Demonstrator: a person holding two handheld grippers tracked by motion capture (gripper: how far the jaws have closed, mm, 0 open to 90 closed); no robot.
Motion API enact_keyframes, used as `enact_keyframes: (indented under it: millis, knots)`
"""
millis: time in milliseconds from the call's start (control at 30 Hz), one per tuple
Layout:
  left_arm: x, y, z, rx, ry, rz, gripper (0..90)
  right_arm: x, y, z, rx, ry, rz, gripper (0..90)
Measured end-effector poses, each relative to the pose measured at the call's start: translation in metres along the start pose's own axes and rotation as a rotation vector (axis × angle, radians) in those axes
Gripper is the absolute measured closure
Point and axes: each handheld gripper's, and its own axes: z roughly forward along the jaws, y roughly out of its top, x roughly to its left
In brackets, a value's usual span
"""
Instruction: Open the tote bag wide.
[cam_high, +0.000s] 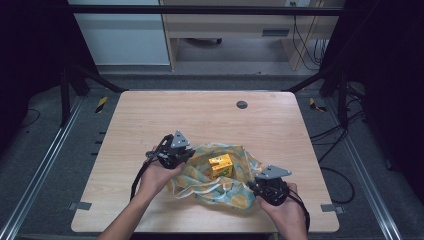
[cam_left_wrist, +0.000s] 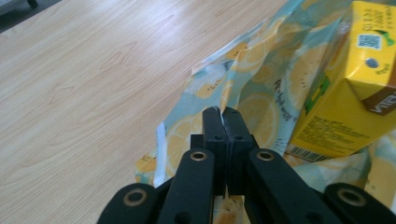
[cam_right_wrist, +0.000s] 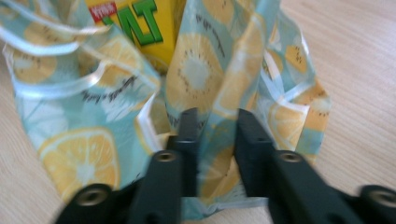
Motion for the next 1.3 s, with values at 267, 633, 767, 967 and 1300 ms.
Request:
enact_keyframes:
  millis: [267, 633, 767, 967, 1300]
  knots:
    - [0.010, -0.010, 0.010, 0.049, -0.001, -0.025, 90.0, -0.012, -0.013, 0.002, 0.028, 0.027, -0.052, 89.8]
    - [0.024, -0.022, 0.031, 0.096, -0.013, -0.080, 90.0, -0.034, -0.024, 0.012, 0.062, 0.019, -0.042, 90.0]
    - [0.024, -0.027, 0.038, 0.103, -0.017, -0.090, 90.0, -0.039, -0.027, 0.014, 0.069, 0.019, -0.030, 90.0]
    - [0.026, -0.032, 0.044, 0.109, -0.021, -0.106, 90.0, -0.043, -0.029, 0.019, 0.082, 0.013, -0.024, 90.0]
    - [0.025, -0.034, 0.047, 0.116, -0.016, -0.101, 90.0, -0.046, -0.031, 0.022, 0.102, 0.005, -0.027, 90.0]
